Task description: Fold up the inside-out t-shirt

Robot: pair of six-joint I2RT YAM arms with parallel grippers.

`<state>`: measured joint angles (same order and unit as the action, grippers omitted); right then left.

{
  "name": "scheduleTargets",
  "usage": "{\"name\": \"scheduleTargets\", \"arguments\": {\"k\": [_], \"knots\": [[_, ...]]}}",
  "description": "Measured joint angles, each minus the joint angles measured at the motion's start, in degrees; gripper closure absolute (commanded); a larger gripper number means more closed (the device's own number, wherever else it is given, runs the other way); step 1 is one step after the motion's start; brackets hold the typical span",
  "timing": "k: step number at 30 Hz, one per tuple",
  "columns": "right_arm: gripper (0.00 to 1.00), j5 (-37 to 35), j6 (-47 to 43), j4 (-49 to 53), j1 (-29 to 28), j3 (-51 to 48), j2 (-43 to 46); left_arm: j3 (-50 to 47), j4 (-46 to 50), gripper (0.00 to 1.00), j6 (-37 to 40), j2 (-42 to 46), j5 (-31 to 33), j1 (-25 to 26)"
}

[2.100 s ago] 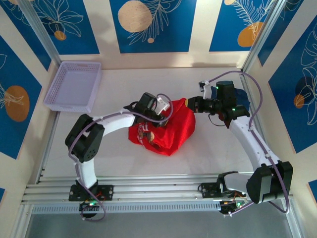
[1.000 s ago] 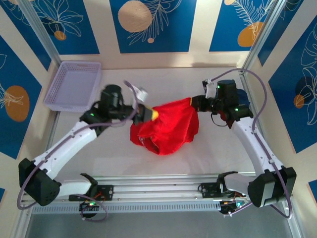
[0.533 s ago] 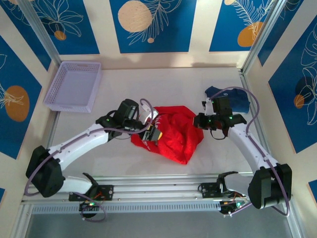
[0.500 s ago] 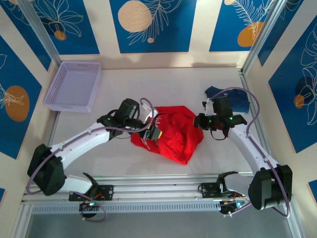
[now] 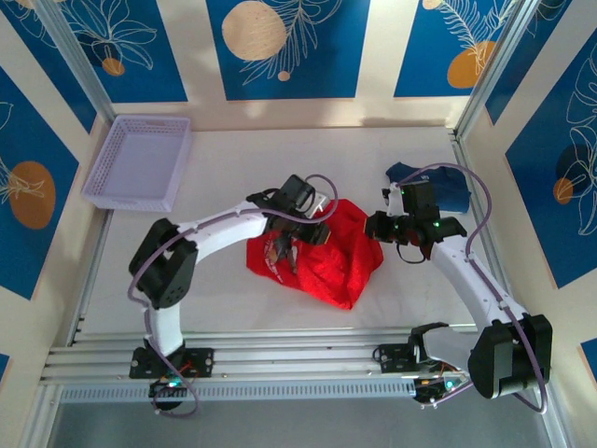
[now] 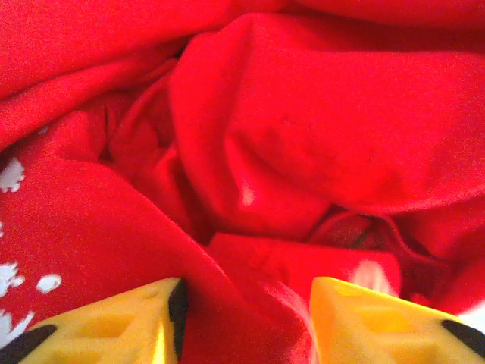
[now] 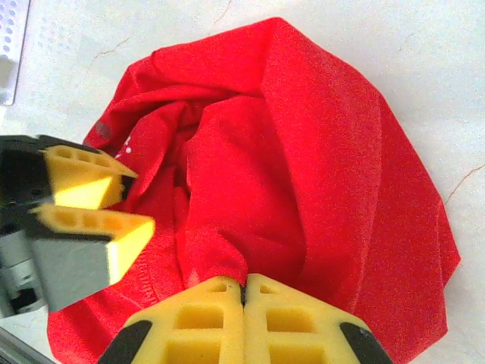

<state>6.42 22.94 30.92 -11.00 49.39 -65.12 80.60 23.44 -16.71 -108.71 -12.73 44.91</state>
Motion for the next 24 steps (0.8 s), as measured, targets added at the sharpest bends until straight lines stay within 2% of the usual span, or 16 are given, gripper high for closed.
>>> {"name": "scheduleTargets", "arguments": {"k": [2,4,6,9,13,16,18,20,24], "knots": [[1.0,0.1,0.0,-0.5,0.2,0.0,0.1,0.3,0.3,0.93,-0.1,-1.0,-0.1,-0.3],[1.0,0.4,0.1,-1.8,0.3,0.4,0.5,1.0,1.0,0.99,0.4,-0.8,-0.3,-1.0],[1.0,0.9,0.5,-3.5,0.3,1.8,0.9,1.5,0.7,1.0,0.7,0.6,-1.0,-2.5],[1.0,1.4,0.9,-6.3,0.3,6.9,0.9,1.3,-2.0,1.0,0.3,6.6,-3.1,-7.8],[1.0,0.5,0.1,-9.7,0.3,14.3,2.8,-4.3,-12.7,1.0,-1.5,22.9,-5.2,-17.0],[1.0,-1.7,-1.4,-10.3,0.4,14.7,7.7,-13.3,-19.6,1.0,-1.8,37.1,-4.3,-18.9],[1.0,-3.0,-2.0,-10.4,0.6,12.4,11.2,-21.0,-22.4,0.94,-1.8,44.8,-3.8,-18.4],[1.0,-3.7,-2.0,-10.2,0.6,7.4,14.3,-28.5,-23.2,0.82,-1.8,49.5,-3.4,-18.0],[1.0,-2.8,-0.6,-9.2,0.6,-2.6,13.7,-38.2,-19.8,0.68,-3.0,46.6,-0.5,-17.9]]}}
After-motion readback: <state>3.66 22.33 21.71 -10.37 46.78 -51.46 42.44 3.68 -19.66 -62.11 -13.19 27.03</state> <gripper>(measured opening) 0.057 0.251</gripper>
